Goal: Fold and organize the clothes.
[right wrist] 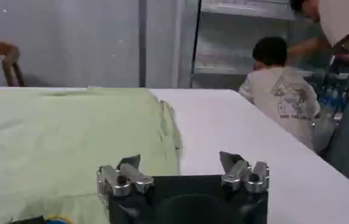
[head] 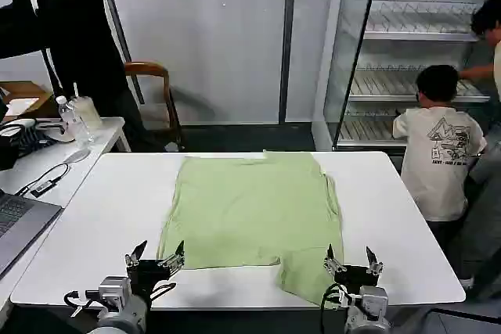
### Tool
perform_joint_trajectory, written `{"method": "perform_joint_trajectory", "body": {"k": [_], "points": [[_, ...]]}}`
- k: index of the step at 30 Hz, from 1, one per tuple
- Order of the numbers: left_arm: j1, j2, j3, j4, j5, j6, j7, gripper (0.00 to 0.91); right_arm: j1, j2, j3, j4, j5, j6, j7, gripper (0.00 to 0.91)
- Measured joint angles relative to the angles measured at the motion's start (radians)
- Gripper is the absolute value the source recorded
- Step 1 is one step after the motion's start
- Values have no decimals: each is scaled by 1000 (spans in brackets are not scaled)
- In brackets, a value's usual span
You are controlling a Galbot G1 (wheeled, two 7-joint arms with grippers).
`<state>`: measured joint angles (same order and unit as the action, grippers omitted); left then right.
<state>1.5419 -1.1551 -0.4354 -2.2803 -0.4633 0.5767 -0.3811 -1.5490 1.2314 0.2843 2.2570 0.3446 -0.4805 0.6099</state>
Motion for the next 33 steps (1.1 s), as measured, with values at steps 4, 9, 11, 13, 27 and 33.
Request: {"method": "perform_joint_trajectory", "body": {"k": [4, 9, 11, 13, 27, 33], "points": [[-8, 3, 7, 8, -12, 0, -5, 907, -20, 3, 1, 7, 20, -4, 3, 907], [-22, 9, 21, 23, -30, 0, -14, 907, -39, 7, 8, 11, 49, -10, 8, 907], [-30, 10, 23, 31, -36, 0, -16, 907, -45, 8, 10, 11, 61, -10, 9, 907], [-38, 11, 24, 40, -44, 0, -16, 907, -51, 9, 13, 10, 73, -9, 10, 907], [-82, 9, 10, 116, -78, 0, -17, 907, -47, 15, 9, -26, 113, 2, 6, 907], [-80, 5, 9, 135, -80, 0, -18, 907, -39, 23, 0, -48, 121, 8, 3, 907]]}}
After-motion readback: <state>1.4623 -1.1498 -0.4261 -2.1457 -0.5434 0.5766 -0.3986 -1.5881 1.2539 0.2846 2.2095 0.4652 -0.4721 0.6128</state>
